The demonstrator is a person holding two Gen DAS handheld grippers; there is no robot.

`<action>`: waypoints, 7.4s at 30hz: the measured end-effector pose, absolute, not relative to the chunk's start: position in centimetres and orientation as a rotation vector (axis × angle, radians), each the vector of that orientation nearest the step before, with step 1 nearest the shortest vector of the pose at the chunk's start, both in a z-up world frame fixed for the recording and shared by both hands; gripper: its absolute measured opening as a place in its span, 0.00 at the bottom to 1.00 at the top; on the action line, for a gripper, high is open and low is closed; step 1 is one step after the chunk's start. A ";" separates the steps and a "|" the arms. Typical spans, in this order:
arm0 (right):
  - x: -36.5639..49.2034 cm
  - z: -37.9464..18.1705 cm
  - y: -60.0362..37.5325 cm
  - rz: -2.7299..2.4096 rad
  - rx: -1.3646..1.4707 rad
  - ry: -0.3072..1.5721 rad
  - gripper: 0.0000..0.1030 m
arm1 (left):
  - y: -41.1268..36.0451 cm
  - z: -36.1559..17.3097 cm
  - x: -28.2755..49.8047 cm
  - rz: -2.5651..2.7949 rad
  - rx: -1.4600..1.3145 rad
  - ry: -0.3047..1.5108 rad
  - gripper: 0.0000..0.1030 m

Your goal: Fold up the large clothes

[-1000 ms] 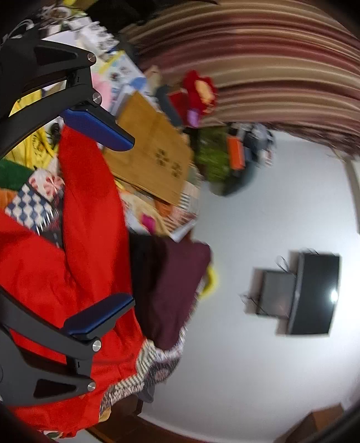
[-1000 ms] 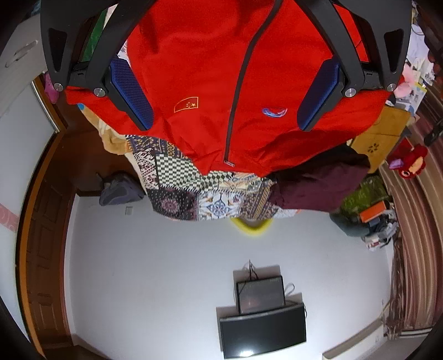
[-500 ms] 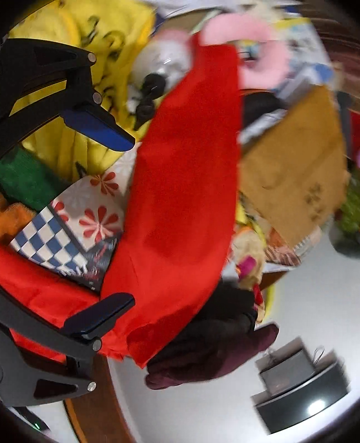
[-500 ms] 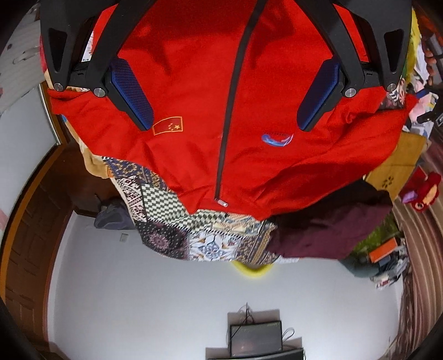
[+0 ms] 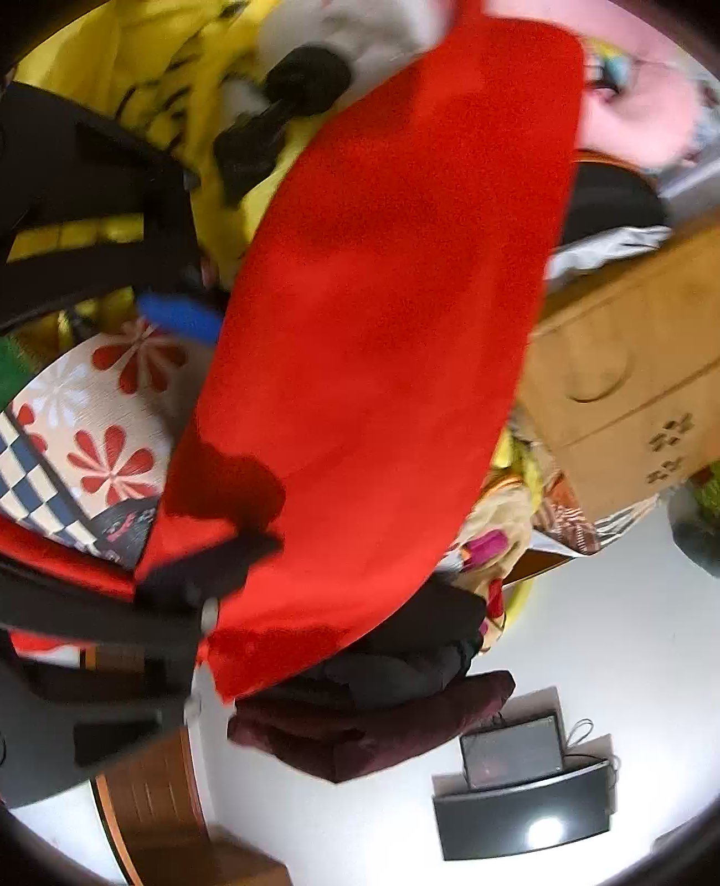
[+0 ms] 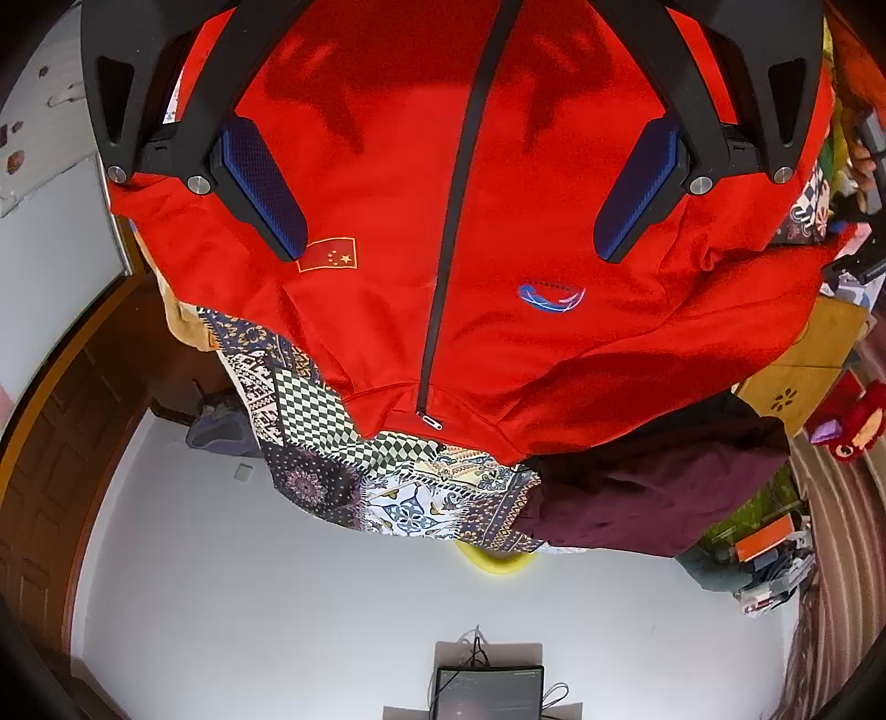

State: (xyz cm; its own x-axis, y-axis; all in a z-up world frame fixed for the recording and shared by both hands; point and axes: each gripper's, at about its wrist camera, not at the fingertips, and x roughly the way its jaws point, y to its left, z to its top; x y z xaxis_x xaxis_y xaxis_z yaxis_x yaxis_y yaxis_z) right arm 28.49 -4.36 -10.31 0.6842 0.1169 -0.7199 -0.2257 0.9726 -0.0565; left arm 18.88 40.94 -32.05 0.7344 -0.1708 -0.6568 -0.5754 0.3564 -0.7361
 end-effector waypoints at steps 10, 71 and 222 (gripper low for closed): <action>28.0 -10.0 -5.6 0.180 -0.123 0.775 1.00 | 37.6 -22.8 21.2 0.442 -0.757 0.680 0.06; 30.8 -10.2 -6.1 0.354 -0.216 0.743 1.00 | 15.0 -15.5 29.7 0.009 -0.088 0.859 0.86; 35.2 -24.3 -42.8 -0.136 0.851 1.032 0.43 | -2.3 -23.2 40.6 -0.143 0.044 1.035 0.67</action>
